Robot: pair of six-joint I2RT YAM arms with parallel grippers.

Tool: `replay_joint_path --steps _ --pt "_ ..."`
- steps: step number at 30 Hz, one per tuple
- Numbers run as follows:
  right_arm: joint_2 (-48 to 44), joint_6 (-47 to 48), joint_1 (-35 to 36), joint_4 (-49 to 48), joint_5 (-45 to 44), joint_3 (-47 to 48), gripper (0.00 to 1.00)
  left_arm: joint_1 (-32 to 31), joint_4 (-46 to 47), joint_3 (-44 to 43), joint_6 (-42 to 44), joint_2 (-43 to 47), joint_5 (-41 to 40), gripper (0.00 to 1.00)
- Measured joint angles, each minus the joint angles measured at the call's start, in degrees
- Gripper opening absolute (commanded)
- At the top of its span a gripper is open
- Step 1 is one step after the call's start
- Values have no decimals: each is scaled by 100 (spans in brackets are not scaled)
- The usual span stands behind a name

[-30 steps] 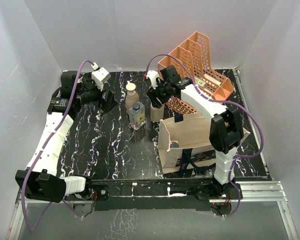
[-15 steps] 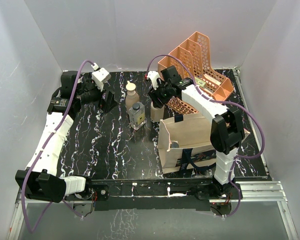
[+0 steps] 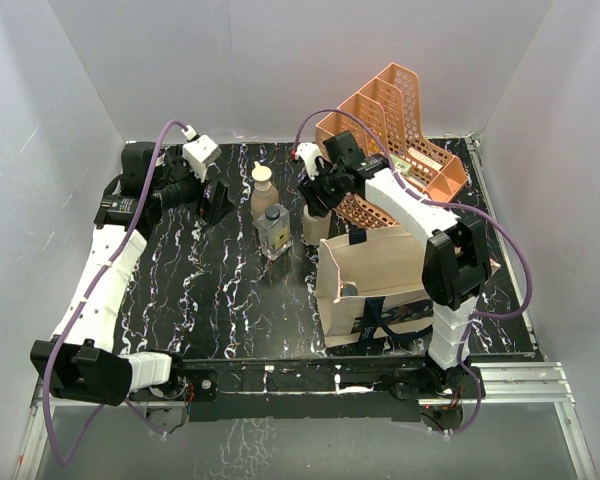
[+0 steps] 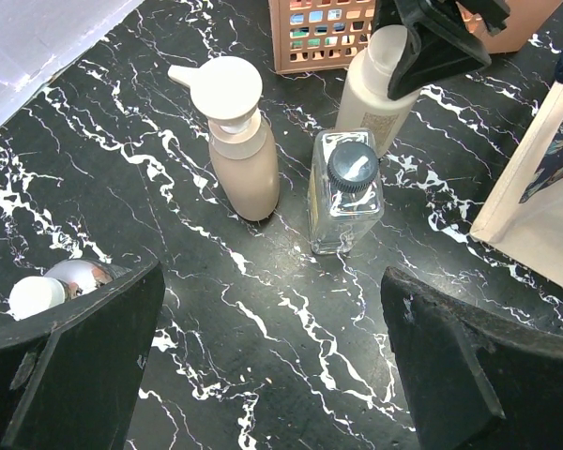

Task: Place the personal care products into the canvas bag
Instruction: Pick up the care product from the center of the board.

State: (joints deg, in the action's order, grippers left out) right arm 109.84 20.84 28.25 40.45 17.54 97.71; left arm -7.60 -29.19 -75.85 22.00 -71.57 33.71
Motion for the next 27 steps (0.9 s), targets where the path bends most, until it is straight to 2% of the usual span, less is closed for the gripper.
replay_joint_path --steps 7,27 --pt "-229 -7 -15 339 -4 260 8 0 4 0 -66 0 -46 97" --pt "-2284 26 -20 1169 -4 1541 8 4 195 0 -389 -225 -63 95"
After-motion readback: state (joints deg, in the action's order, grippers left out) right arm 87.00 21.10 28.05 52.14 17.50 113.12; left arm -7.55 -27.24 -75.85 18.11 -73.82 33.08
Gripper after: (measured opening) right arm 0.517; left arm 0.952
